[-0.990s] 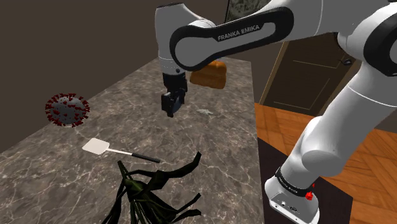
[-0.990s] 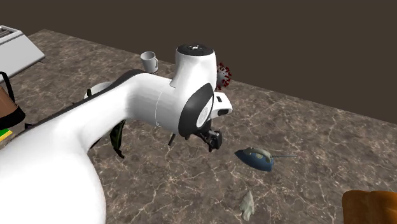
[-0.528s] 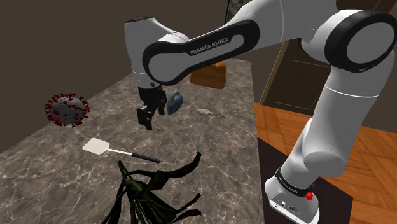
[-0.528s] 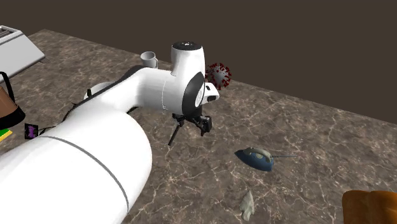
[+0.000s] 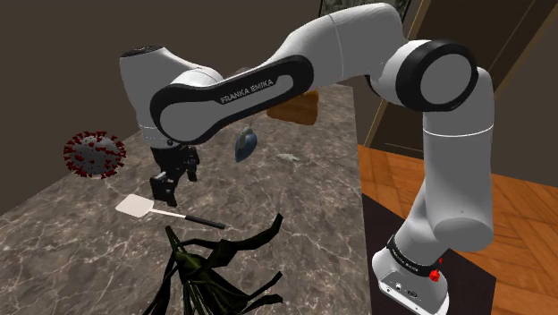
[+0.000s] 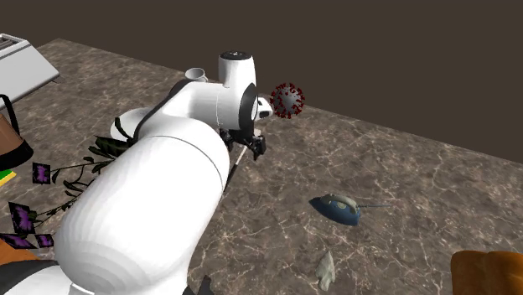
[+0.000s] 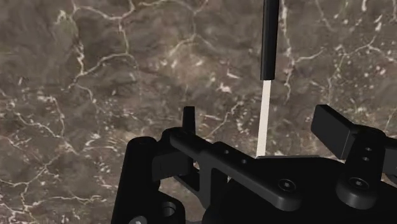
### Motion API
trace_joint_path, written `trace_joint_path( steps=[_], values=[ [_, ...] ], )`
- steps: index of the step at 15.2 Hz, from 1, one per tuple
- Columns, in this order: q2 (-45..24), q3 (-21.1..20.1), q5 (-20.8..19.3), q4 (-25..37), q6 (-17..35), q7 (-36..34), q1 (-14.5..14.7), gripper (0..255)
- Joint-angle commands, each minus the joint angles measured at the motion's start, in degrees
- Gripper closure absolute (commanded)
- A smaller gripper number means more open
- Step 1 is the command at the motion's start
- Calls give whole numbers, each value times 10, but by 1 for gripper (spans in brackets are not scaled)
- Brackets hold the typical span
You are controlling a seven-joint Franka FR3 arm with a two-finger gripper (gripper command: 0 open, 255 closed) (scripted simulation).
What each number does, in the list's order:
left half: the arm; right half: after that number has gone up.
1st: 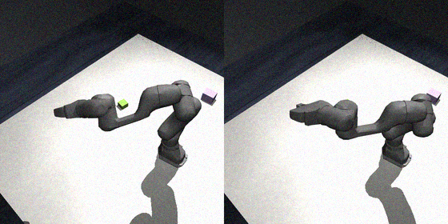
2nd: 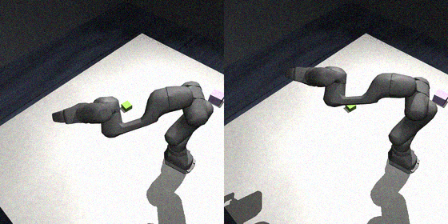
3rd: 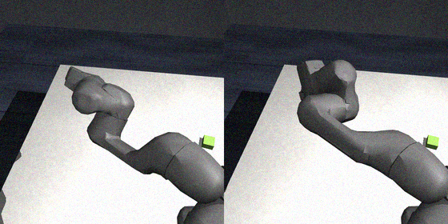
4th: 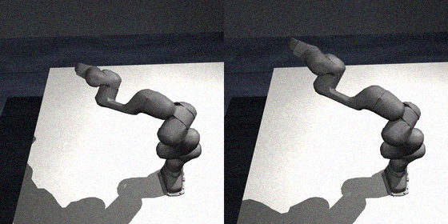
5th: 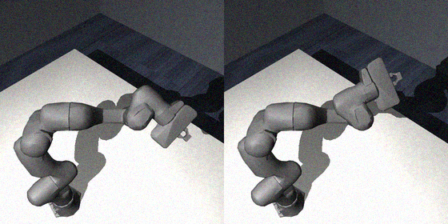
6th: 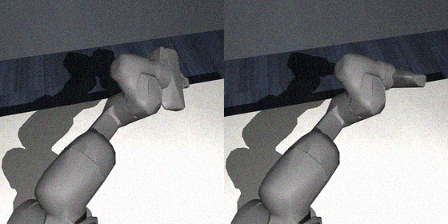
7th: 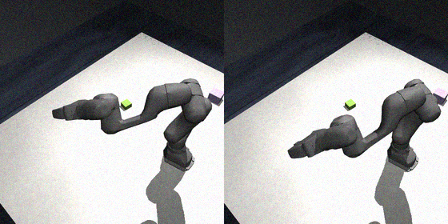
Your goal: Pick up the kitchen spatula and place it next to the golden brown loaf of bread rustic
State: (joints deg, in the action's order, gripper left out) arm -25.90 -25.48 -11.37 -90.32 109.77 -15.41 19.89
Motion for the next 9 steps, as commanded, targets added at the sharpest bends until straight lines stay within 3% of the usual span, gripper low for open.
trace_joint_path(
  steps=[1, 2, 9],
  values=[
    [-44, 0, -14, 51, -10, -7, 23, 0],
    [-67, 0, -20, 78, -16, -9, 34, 0],
    [-80, 5, -27, 44, 30, -14, 33, 0]
  ],
)
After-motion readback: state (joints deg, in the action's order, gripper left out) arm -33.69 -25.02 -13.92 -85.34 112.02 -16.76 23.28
